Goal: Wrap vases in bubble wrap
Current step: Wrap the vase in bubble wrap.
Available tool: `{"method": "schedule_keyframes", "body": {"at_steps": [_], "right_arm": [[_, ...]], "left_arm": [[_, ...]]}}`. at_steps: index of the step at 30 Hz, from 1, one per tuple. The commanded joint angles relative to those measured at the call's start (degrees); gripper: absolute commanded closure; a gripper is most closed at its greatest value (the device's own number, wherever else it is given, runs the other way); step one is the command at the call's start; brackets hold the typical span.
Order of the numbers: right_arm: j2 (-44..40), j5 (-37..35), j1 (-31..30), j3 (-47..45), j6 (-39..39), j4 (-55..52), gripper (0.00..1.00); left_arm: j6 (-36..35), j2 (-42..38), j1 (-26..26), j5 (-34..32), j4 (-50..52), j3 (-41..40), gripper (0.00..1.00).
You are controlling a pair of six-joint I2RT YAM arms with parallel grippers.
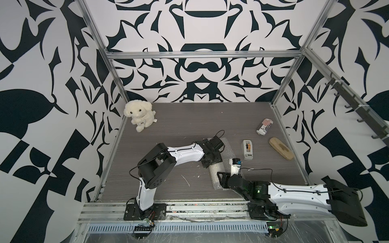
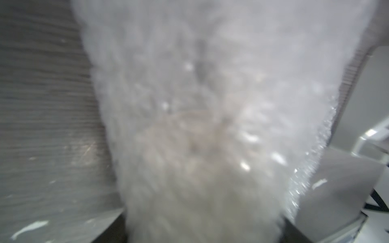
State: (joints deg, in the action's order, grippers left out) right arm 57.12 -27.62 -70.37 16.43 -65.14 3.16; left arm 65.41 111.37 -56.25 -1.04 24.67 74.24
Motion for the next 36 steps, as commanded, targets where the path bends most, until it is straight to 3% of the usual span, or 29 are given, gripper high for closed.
{"method": "schedule_keyframes", "body": {"at_steps": [1, 4, 10, 12, 16, 18, 22, 25, 29, 36], "right_arm": [[-1.35, -0.25, 0.32, 1.04, 2.13, -5.05, 0.5], [-4.05, -1.88, 0.31, 2.39, 3.33, -9.0, 0.42], [-10.4, -5.6, 0.7, 5.95, -2.29, -24.8, 0.33], [-11.68, -4.36, 0.71, 6.06, -2.7, -25.41, 0.29], [-11.78, -5.68, -1.68, 9.92, 4.16, -25.46, 0.26], [-10.73, -12.04, -6.2, 10.91, 8.01, -23.52, 0.23], [-1.69, -19.96, -12.18, 13.12, 11.31, -22.33, 0.18], [6.26, -23.93, -14.44, 14.96, 8.35, -23.78, 0.17], [14.99, -26.77, -15.41, 17.15, 6.17, -23.07, 0.15], [29.21, -29.51, -15.5, 24.85, -1.11, -30.77, 0.13]], "left_arm": [[-0.75, 3.48, -0.87, -2.72, 7.87, 3.57, 0.35], [-2.47, 6.34, -1.05, -3.42, 14.0, 7.73, 0.49], [-6.05, 14.88, -2.02, -7.86, 32.72, 21.08, 0.58], [-6.41, 17.7, -2.09, -8.18, 36.6, 24.66, 0.59], [-5.64, 22.06, -2.11, -7.8, 41.23, 29.25, 0.66], [-5.34, 23.82, -2.11, -7.47, 43.48, 31.44, 0.78], [-4.67, 26.32, -2.11, -7.28, 46.75, 35.38, 0.78], [-4.33, 27.46, -1.87, -5.87, 47.17, 36.34, 0.78], [-4.43, 29.39, -1.85, -4.8, 49.13, 39.52, 0.78], [-4.25, 29.3, -1.85, -3.61, 48.67, 39.7, 0.76]]}}
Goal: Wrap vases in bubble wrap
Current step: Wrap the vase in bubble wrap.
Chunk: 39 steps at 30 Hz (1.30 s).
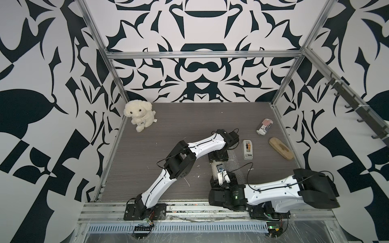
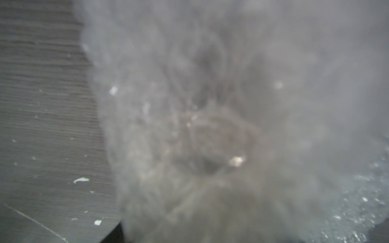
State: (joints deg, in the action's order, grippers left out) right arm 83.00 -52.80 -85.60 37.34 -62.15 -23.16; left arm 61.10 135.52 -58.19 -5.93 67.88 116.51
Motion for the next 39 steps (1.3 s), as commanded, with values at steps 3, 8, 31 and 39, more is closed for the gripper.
{"method": "schedule_keyframes", "body": {"at_steps": [3, 8, 31, 39], "right_arm": [[9.63, -4.26, -0.22, 8.27, -6.3, -6.79, 0.14], [16.64, -5.89, -0.18, 14.75, -16.22, -18.41, 0.26], [8.0, 4.02, 1.36, 2.63, -12.22, -2.11, 0.54], [-3.89, 11.43, 5.74, -11.87, -11.63, 16.23, 0.55]], "left_arm": [[0.42, 4.83, 0.1, 1.83, 4.93, -3.0, 0.76], [0.65, 4.12, 0.1, 2.09, 4.02, -3.26, 0.76], [-6.06, -10.42, 5.49, 2.12, -5.73, 0.16, 0.01], [-2.32, -25.77, 6.34, -0.99, -18.3, -18.95, 0.01]]}}
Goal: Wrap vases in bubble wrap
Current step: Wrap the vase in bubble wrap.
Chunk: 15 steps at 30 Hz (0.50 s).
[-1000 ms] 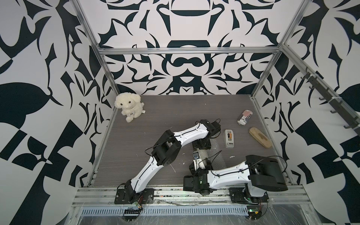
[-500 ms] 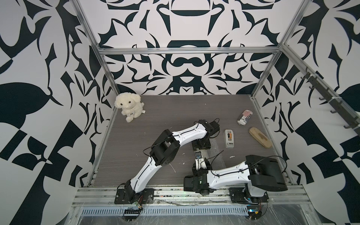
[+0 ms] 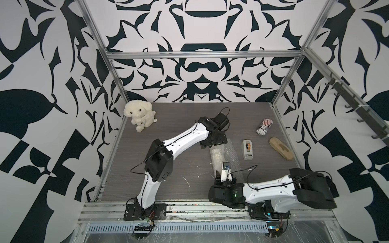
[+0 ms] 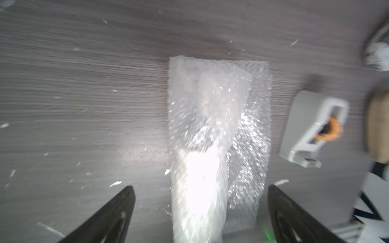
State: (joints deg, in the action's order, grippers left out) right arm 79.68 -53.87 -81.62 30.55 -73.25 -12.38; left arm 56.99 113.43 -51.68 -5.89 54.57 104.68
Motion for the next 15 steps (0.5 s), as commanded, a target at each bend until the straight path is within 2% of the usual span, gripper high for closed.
{"method": "schedule_keyframes", "body": {"at_steps": [1, 5, 9, 15], "right_arm": [[-2.51, 13.04, 2.18, -6.58, -0.41, 7.13, 0.55], [-9.36, 16.16, 4.5, -11.57, 1.35, 11.85, 0.55], [-14.34, 17.81, 6.07, -13.37, 3.24, 10.68, 0.55], [-19.86, 20.32, 9.39, -16.5, 4.46, 10.2, 0.55]], "left_arm": [[2.2, -5.35, -0.17, 0.5, -8.35, -11.03, 0.04], [2.21, -6.96, -0.47, 6.17, -15.82, -19.47, 0.11], [1.47, -6.48, -2.36, 9.5, -21.76, -22.75, 0.11], [2.22, -3.55, -3.94, 9.6, -23.2, -24.14, 0.11]]}}
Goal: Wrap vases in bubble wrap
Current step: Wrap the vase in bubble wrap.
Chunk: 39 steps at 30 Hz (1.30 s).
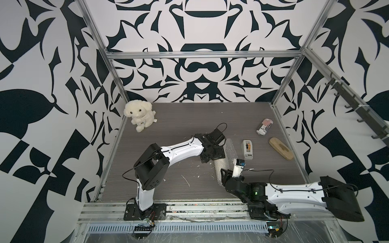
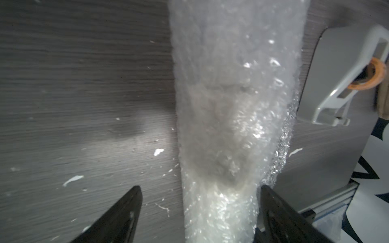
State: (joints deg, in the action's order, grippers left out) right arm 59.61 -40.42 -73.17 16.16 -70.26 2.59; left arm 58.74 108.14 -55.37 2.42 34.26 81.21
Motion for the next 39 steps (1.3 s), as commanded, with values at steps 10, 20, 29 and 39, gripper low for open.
{"method": "schedule_keyframes", "body": {"at_steps": [10, 20, 29, 39], "right_arm": [[-0.93, 7.99, 1.45, -3.06, 1.18, -4.88, 0.55], [-4.29, 7.67, 1.46, -1.89, 4.3, -8.37, 0.4], [-15.06, 2.87, 1.5, 6.2, 12.34, -23.26, 0.21], [-6.99, -4.0, -3.45, 12.93, 13.12, -31.08, 0.2]], "left_arm": [[1.73, 4.91, -1.4, 1.2, -5.08, -2.45, 0.34], [0.39, 9.47, -1.87, 1.18, -0.27, 3.51, 0.57], [-1.68, 18.2, -2.81, -4.11, 18.28, 13.15, 0.56], [-1.03, 28.18, -3.07, -6.01, 32.76, 26.53, 0.5]]}}
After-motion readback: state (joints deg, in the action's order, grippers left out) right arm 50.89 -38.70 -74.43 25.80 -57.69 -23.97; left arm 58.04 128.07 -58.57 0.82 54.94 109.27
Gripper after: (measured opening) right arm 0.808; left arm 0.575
